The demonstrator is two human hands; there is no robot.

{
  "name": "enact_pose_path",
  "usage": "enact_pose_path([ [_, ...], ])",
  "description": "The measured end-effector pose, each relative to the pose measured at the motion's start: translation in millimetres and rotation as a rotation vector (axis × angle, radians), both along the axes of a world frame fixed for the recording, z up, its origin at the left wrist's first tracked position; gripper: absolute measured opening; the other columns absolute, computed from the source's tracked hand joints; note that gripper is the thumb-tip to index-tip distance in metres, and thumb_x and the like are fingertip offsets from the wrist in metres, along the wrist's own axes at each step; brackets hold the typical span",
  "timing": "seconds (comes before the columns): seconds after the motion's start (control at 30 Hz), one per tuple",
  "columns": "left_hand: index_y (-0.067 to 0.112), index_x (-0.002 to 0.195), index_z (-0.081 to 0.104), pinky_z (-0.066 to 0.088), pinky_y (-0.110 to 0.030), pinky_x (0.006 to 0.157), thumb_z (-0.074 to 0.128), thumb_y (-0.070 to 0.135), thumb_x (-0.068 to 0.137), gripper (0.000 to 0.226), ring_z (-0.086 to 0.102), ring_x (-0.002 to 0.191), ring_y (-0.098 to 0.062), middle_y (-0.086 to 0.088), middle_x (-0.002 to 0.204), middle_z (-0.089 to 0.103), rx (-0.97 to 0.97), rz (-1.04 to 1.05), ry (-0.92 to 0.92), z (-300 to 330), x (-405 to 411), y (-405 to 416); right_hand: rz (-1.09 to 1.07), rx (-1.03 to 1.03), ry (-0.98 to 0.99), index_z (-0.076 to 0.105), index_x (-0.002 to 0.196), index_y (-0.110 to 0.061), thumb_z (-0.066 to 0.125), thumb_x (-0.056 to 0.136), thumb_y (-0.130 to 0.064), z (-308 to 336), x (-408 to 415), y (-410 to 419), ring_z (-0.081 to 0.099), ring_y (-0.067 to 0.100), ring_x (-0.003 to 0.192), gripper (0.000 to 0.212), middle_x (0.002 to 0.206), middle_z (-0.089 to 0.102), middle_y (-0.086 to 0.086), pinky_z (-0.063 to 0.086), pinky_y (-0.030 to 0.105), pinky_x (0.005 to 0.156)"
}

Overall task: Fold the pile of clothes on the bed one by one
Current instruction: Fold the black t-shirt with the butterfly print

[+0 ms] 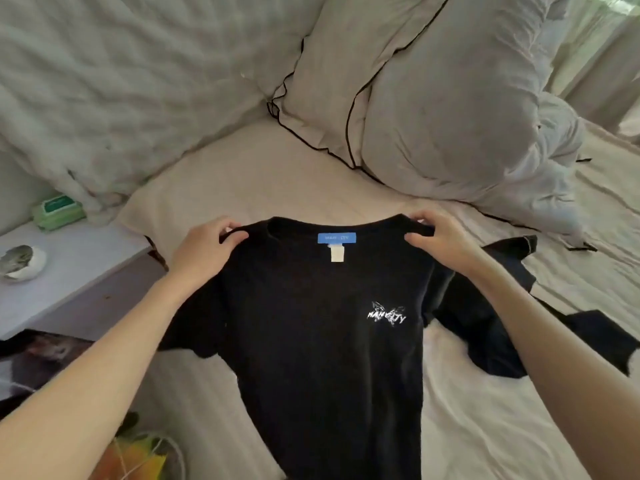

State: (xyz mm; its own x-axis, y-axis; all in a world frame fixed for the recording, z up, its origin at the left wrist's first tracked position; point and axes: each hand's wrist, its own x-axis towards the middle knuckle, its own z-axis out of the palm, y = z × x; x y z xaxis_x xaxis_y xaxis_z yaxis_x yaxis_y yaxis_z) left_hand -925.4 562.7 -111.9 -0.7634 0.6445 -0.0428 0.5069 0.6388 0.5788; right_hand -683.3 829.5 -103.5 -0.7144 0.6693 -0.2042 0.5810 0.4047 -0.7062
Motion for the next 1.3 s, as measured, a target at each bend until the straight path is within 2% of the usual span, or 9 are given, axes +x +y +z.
enact_pose_path([
  [0.13, 0.016, 0.113, 0.06, 0.038, -0.033, 0.075, 0.052, 0.031, 0.095, 0.025, 0.051, 0.092, -0.02, 0.0, 0.098, 0.056, -0.009, 0.046, 0.115, -61, -23, 45, -0.106, 0.095, -0.039, 0.058, 0.12, -0.01, 0.057, 0.093, -0.015, -68, -37, 27, 0.054, 0.023, 0.107, 0.028, 0.113, 0.059, 0.006, 0.038, 0.026, 0.083],
  [0.23, 0.014, 0.13, 0.048, 0.038, -0.04, 0.093, 0.054, 0.017, 0.093, 0.038, 0.046, 0.112, -0.029, -0.01, 0.118, 0.052, -0.023, 0.061, 0.127, -106, -26, 53, -0.163, 0.212, -0.107, 0.039, 0.141, -0.013, 0.054, 0.095, -0.022, -112, -49, 30, 0.039, 0.03, 0.126, 0.05, 0.136, 0.043, 0.014, 0.031, 0.039, 0.104],
  [0.4, 0.012, 0.139, 0.038, 0.034, -0.04, 0.106, 0.056, 0.012, 0.092, 0.051, 0.039, 0.127, -0.027, -0.014, 0.139, 0.04, -0.132, 0.177, -0.151, -191, 25, -8, -0.207, 0.206, -0.062, 0.036, 0.144, -0.009, 0.053, 0.095, -0.019, -187, -13, -42, 0.029, 0.027, 0.138, 0.052, 0.147, 0.036, 0.012, 0.025, 0.041, 0.114],
  [0.53, 0.007, 0.138, 0.039, 0.033, -0.036, 0.106, 0.06, 0.012, 0.091, 0.052, 0.039, 0.129, -0.028, -0.015, 0.139, 0.041, -0.247, 0.3, -0.431, -236, 93, -82, -0.434, 0.023, -0.149, 0.048, 0.132, -0.005, 0.054, 0.094, -0.014, -235, 76, -126, 0.044, 0.024, 0.123, 0.039, 0.131, 0.048, 0.011, 0.031, 0.023, 0.102],
  [0.7, 0.013, 0.145, 0.029, 0.029, -0.039, 0.109, 0.06, 0.014, 0.09, 0.063, 0.032, 0.136, -0.026, -0.011, 0.148, 0.03, -0.289, 0.272, -0.585, -266, 141, -128, -0.623, -0.211, -0.45, 0.045, 0.133, -0.012, 0.058, 0.092, -0.033, -260, 172, -199, 0.052, 0.026, 0.115, 0.048, 0.131, 0.047, 0.007, 0.047, 0.041, 0.094],
  [0.87, 0.015, 0.15, 0.011, 0.023, -0.032, 0.11, 0.066, 0.017, 0.087, 0.084, 0.023, 0.141, -0.02, -0.005, 0.155, 0.02, -0.123, 0.289, -0.661, -295, 145, -128, -0.733, -0.399, -0.439, 0.053, 0.103, -0.019, 0.06, 0.09, -0.04, -274, 211, -228, 0.06, 0.014, 0.082, 0.026, 0.099, 0.063, 0.001, 0.047, 0.031, 0.065],
  [1.0, 0.012, 0.138, 0.038, 0.039, -0.029, 0.096, 0.066, 0.024, 0.087, 0.06, 0.049, 0.12, -0.019, -0.005, 0.135, 0.05, -0.037, 0.414, -0.803, -315, 141, -137, -0.77, -0.55, -0.411, 0.059, 0.099, -0.015, 0.057, 0.093, -0.031, -282, 234, -235, 0.062, 0.019, 0.084, 0.017, 0.091, 0.065, 0.002, 0.048, 0.033, 0.068],
  [1.17, 0.007, 0.125, 0.055, 0.044, -0.038, 0.094, 0.067, 0.029, 0.086, 0.046, 0.056, 0.111, -0.026, -0.009, 0.121, 0.06, -0.085, 0.504, -0.826, -320, 172, -162, -0.857, -0.253, -0.329, 0.05, 0.095, -0.012, 0.045, 0.099, -0.025, -280, 257, -238, 0.048, 0.011, 0.071, 0.015, 0.079, 0.05, -0.006, 0.036, 0.031, 0.064],
  [1.3, 0.005, 0.119, 0.058, 0.045, -0.038, 0.086, 0.067, 0.025, 0.087, 0.038, 0.057, 0.097, -0.025, -0.007, 0.106, 0.061, -0.148, 0.535, -0.812, -309, 205, -186, -0.73, -0.157, -0.338, 0.052, 0.088, -0.012, 0.045, 0.099, -0.03, -269, 279, -237, 0.051, 0.012, 0.072, 0.022, 0.077, 0.054, -0.004, 0.035, 0.026, 0.057],
])
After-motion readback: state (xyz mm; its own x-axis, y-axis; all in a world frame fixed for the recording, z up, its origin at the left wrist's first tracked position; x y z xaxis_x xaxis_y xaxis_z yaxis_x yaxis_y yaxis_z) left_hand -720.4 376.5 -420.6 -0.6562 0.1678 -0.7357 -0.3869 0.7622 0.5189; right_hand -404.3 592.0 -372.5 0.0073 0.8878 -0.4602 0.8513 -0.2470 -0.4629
